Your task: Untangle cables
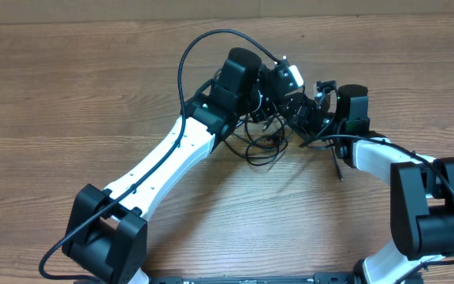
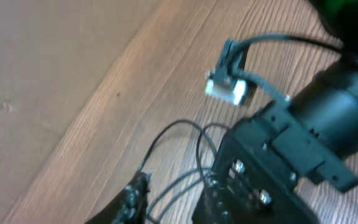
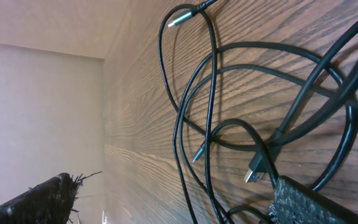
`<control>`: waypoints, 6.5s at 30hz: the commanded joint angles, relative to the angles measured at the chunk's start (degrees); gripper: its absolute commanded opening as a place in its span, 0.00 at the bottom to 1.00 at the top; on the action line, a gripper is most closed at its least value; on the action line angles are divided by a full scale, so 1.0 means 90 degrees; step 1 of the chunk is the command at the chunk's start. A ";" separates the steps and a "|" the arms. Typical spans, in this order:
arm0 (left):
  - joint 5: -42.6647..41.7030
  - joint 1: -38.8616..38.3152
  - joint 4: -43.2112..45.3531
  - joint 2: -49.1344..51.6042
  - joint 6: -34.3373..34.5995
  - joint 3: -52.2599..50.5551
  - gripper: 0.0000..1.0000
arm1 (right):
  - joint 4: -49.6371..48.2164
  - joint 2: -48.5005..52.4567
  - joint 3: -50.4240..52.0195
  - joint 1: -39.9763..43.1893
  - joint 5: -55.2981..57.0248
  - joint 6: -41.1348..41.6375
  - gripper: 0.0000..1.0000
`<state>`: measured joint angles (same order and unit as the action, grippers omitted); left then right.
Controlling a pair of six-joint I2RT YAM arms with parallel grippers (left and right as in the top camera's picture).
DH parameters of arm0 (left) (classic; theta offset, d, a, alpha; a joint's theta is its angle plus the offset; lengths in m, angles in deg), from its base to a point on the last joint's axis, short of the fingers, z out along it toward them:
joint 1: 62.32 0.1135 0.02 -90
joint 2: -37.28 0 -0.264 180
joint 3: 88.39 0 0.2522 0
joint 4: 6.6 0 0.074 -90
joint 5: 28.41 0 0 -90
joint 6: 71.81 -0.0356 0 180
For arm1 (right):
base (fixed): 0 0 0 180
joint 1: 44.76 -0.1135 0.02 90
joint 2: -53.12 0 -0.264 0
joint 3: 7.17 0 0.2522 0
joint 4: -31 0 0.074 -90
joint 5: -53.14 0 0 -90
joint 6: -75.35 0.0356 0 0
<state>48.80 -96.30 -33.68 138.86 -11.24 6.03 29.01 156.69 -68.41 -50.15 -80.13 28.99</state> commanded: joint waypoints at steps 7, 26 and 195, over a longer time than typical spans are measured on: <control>-0.0109 0.0063 -0.2006 -0.0216 0.0102 0.0141 0.66 | 0.0563 0.0032 0.0019 0.0534 0.0593 -0.0192 1.00; -0.1100 -0.0029 -0.3645 0.0209 -0.0593 0.0036 0.91 | 0.0631 0.0032 0.0019 0.1447 0.0590 -0.0221 1.00; 0.0393 -0.0937 -0.2990 0.0401 0.0299 0.2397 0.04 | 0.0957 0.0032 0.0022 0.1297 -0.0702 -0.0848 1.00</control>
<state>52.45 -104.65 -61.02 142.82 -8.53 26.79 38.06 156.69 -68.37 -36.29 -85.59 22.15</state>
